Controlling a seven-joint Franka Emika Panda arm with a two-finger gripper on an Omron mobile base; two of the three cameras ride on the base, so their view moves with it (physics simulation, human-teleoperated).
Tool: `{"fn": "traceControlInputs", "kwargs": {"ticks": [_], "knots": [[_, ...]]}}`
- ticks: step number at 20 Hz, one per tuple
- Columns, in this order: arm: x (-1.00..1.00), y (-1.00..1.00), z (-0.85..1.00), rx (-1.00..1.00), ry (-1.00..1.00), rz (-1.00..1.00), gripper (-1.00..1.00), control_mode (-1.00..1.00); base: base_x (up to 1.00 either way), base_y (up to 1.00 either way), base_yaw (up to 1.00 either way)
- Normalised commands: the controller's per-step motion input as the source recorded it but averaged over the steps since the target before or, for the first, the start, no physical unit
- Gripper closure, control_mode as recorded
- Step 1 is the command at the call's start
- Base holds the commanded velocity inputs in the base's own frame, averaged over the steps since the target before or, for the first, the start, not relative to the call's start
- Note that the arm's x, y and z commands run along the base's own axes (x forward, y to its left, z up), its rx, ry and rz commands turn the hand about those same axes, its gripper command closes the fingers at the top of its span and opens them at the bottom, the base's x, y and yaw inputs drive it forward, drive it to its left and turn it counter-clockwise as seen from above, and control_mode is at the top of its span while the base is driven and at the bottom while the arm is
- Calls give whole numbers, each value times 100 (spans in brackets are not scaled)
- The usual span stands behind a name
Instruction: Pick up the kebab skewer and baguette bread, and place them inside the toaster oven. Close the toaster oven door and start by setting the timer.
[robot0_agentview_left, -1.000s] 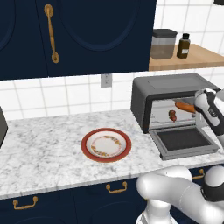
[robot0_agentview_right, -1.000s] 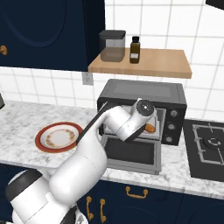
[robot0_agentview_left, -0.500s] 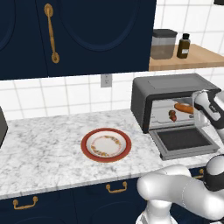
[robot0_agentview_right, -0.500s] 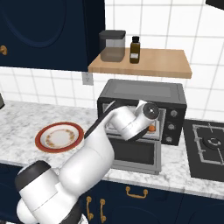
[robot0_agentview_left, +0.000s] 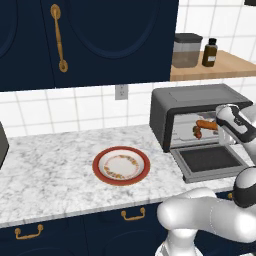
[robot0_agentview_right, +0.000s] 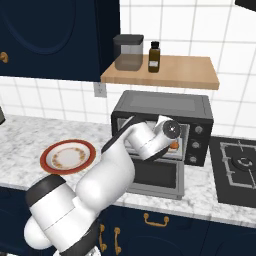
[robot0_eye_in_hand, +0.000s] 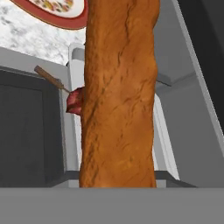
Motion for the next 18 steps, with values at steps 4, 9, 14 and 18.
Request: {"fn": "traceControlInputs", "kwargs": {"ticks": [4, 9, 14, 18], "knots": [[28, 0, -15, -9, -2, 0, 100, -100, 0, 0, 0], [15, 0, -9, -6, -3, 0, 100, -100, 0, 0, 0], [3, 0, -13, -4, -3, 0, 100, -100, 0, 0, 0], [1, 0, -5, 0, -5, 0, 100, -100, 0, 0, 0]]}}
